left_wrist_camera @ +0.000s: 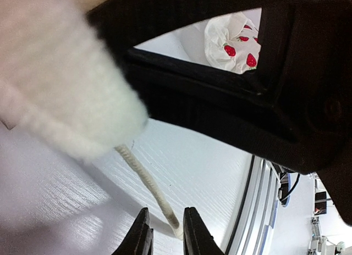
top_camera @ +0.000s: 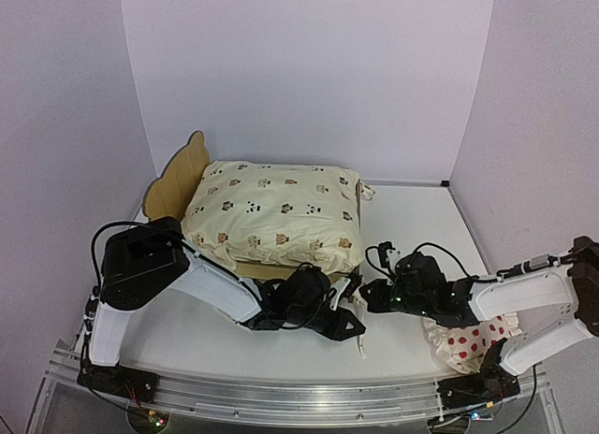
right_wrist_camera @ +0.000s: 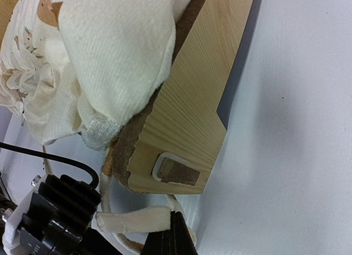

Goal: Set up the pet bed

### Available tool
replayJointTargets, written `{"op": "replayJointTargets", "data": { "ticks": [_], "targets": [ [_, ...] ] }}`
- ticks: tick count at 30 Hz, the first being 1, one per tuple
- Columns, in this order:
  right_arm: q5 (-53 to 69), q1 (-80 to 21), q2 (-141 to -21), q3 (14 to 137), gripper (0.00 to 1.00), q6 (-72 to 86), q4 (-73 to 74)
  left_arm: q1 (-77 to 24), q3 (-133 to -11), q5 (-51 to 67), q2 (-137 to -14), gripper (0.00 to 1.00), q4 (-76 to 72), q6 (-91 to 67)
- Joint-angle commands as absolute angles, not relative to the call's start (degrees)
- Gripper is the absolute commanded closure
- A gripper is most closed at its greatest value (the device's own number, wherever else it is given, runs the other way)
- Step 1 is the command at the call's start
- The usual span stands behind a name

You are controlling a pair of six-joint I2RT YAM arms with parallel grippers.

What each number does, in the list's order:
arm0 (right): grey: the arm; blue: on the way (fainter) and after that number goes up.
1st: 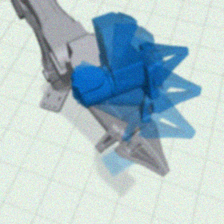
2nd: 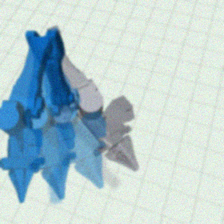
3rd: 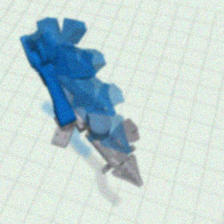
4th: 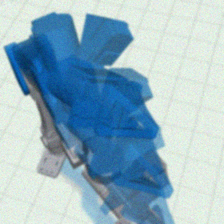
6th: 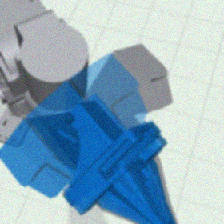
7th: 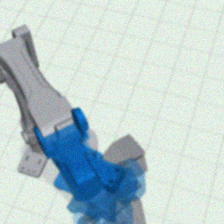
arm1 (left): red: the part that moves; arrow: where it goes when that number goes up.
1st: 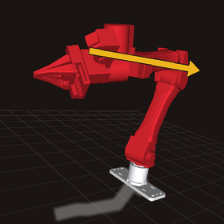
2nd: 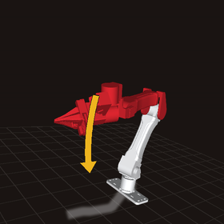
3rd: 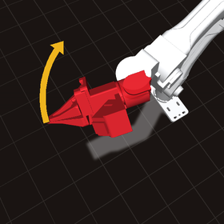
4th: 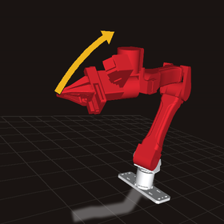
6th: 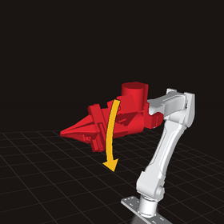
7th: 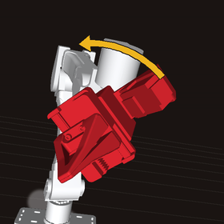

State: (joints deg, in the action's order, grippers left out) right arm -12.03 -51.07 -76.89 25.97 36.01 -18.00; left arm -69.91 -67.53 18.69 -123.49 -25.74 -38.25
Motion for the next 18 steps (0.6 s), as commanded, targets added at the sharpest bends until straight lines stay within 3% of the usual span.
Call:
{"op": "replayJointTargets", "data": {
  "ticks": [1, 5, 18],
  "targets": [
    [-12.6, -50.9, -75.1, 25.4, 1.0, 35.1, -19.6, -69.5, -70.7, 20.0, -124.2, 0.89, -27.1, -38.6],
    [-12.4, -50.9, -74.8, 25.0, 1.0, 35.0, -20.0, -69.5, -71.0, 20.8, -124.2, 1.0, -27.5, -38.5],
    [-16.7, -50.9, -73.4, 23.7, 1.0, 35.5, -20.9, -68.9, -64.6, 17.7, -118.6, 1.0, -26.7, -39.2]
  ]
}}
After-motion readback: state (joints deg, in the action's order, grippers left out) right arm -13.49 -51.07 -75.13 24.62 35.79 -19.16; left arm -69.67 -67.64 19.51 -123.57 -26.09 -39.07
